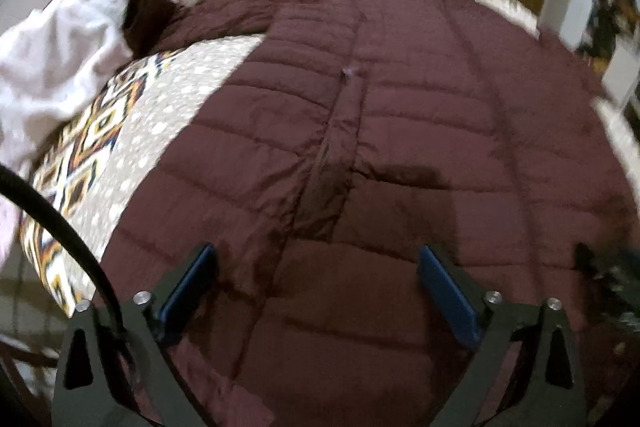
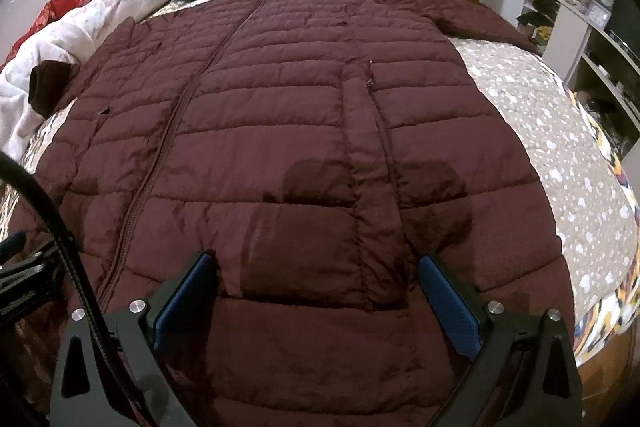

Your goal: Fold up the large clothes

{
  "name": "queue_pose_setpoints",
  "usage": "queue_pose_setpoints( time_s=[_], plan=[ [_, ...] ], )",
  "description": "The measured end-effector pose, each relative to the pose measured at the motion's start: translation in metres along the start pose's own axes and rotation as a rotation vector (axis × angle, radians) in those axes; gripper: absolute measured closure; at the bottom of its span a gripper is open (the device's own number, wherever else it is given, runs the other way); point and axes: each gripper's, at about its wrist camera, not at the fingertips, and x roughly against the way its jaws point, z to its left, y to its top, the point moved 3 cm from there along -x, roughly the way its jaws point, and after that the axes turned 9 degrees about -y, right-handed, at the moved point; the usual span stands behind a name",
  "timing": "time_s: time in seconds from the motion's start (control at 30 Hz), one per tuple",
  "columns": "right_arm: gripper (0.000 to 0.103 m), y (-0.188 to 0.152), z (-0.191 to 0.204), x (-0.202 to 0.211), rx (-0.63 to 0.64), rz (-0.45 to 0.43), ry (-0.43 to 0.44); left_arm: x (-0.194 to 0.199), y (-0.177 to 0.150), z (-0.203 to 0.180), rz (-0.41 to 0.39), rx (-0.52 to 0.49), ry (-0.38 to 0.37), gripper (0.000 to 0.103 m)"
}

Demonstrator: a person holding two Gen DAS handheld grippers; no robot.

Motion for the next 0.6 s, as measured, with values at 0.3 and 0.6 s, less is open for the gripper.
queue_pose_setpoints(
  time_s=[0.3, 0.6],
  plan=[
    [0.007, 0.031, -0.031, 0.078, -0.023, -0.08, 0.109, 0.143, 0.033, 0.019, -0.252, -0.012, -0.022, 0.005],
    [0.007, 0.149, -0.098, 0.289, 0.016, -0.482, 0.017, 0.317, 0.112, 0.046, -0.525, -0.091, 0.088, 0.005]
  ],
)
